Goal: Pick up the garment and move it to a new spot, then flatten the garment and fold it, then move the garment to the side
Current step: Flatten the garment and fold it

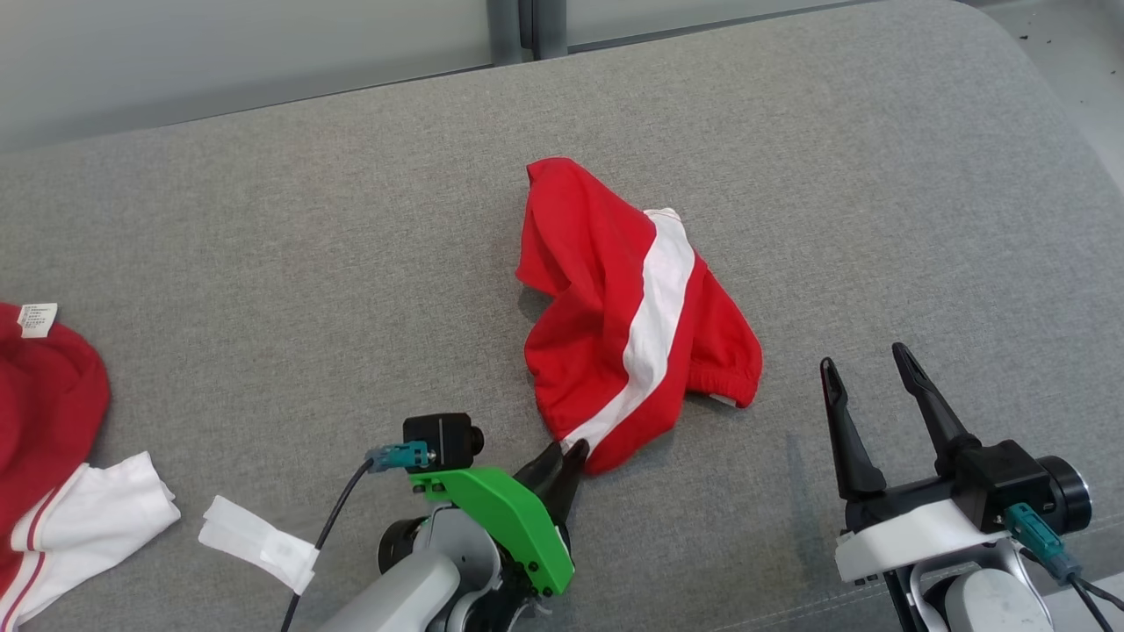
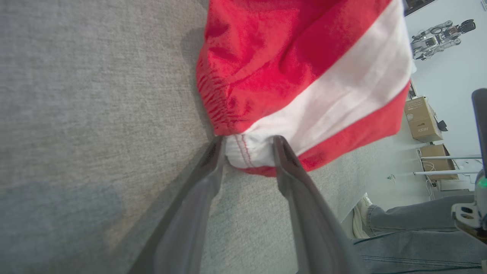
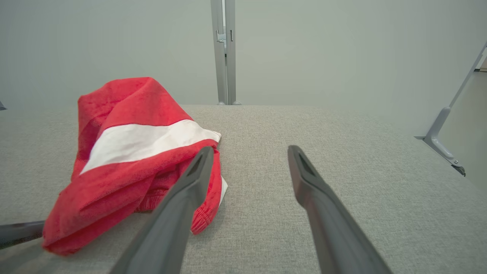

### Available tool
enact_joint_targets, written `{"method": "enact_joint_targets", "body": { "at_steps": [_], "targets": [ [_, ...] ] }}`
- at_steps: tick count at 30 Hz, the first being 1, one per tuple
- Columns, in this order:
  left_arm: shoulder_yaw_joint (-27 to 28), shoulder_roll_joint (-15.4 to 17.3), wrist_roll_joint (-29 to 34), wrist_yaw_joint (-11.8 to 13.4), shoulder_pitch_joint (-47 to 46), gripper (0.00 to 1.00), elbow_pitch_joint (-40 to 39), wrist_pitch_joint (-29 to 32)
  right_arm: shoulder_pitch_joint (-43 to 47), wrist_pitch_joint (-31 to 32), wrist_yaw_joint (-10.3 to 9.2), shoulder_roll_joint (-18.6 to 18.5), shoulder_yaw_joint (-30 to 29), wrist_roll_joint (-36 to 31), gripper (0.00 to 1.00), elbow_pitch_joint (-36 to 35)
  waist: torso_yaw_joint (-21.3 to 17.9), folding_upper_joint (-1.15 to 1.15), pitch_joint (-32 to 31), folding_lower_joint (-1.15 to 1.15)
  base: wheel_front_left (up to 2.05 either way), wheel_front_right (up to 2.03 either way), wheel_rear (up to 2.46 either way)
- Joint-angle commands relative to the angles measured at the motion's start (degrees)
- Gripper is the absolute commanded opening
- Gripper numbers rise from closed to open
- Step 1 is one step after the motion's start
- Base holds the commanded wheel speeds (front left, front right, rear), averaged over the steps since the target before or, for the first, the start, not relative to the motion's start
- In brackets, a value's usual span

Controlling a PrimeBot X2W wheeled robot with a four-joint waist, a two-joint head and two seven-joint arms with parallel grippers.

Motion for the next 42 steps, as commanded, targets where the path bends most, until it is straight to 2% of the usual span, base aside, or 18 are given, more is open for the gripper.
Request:
{"method": "enact_joint_targets", "body": {
  "at_steps": [1, 4, 5, 6, 14, 17, 23, 29, 32, 36, 41, 42],
  "targets": [
    [-0.08, -0.57, 1.06, -0.29, -0.95, 0.38, 0.86, 0.14, -0.30, -0.15, 0.00, 0.00, -0.01, 0.28, 1.00, 0.14, -0.01, 0.00, -0.04, 0.00, 0.00, 0.00, 0.00],
    [-0.33, -1.28, 1.31, -0.34, -1.51, 0.13, 2.68, -0.16, -0.37, -0.15, 0.00, 0.02, 0.04, 0.26, 1.00, 0.17, -0.06, 0.00, -0.16, 0.00, 0.00, 0.00, 0.00],
    [-0.33, -1.28, 1.31, -0.34, -1.51, 0.13, 2.68, -0.16, -0.37, -0.15, 0.00, 0.02, 0.04, 0.26, 1.00, 0.17, -0.06, 0.00, -0.16, 0.00, 0.00, 0.00, 0.00],
    [-0.47, -1.67, 1.27, -0.50, -1.69, 0.00, 3.42, -0.30, -0.42, -0.15, 0.00, 0.03, 0.08, 0.26, 1.00, 0.20, -0.08, 0.00, -0.19, 0.00, 0.00, 0.00, 0.00],
    [-1.00, -3.81, 2.18, -2.43, -2.94, 0.00, 8.37, -2.39, -0.20, -0.15, 0.00, 0.03, 0.14, -0.09, 1.00, 0.47, -0.37, 0.00, -0.83, 0.00, 0.00, 0.00, 0.00],
    [-0.66, -2.91, 3.05, -3.24, -3.70, 0.00, 8.46, -3.92, 0.38, -0.15, 0.00, 0.04, -0.13, -0.10, 1.00, 0.57, -0.16, 0.00, -1.29, 0.00, 0.00, 0.00, 0.00],
    [0.27, 4.13, 4.85, -1.85, -1.15, 0.00, 0.33, -5.76, 1.78, -0.15, 0.00, 0.03, -1.02, 0.47, 1.00, 0.18, 1.18, 0.00, -2.55, 0.00, 0.00, 0.00, 0.00],
    [2.49, 14.89, 4.61, 2.69, 1.91, 0.00, -10.92, -3.18, 3.07, -0.15, 0.00, 0.04, -1.02, 0.59, 1.00, 0.24, 3.96, 0.00, -4.08, 0.00, 0.00, 0.00, 0.00],
    [3.96, 18.54, 3.56, 4.67, 3.12, 0.00, -13.67, -2.12, 3.21, -0.15, 0.00, 0.04, -0.31, 0.82, 1.00, 0.40, 5.09, 0.00, -4.62, 0.00, 0.00, 0.00, 0.00],
    [4.35, 21.27, 4.86, 7.09, 3.65, 0.00, -13.45, -1.71, 3.30, -0.15, 0.00, 0.01, 0.40, 0.66, 1.00, 0.82, 6.12, 0.00, -5.05, 0.00, 0.00, 0.00, 0.00],
    [3.86, 20.21, 4.65, 7.67, 4.04, 0.00, -11.16, -1.78, 3.31, -0.15, 0.00, 0.01, 0.39, 0.22, 1.00, 1.14, 6.70, 0.00, -5.44, 0.00, 0.00, 0.00, 0.00],
    [4.00, 19.62, 4.50, 7.82, 4.17, 0.03, -10.65, -2.26, 3.23, -0.15, 0.00, 0.00, 0.32, 0.08, 1.00, 1.17, 6.72, 0.00, -5.54, 0.00, 0.00, 0.00, 0.00]
  ]
}}
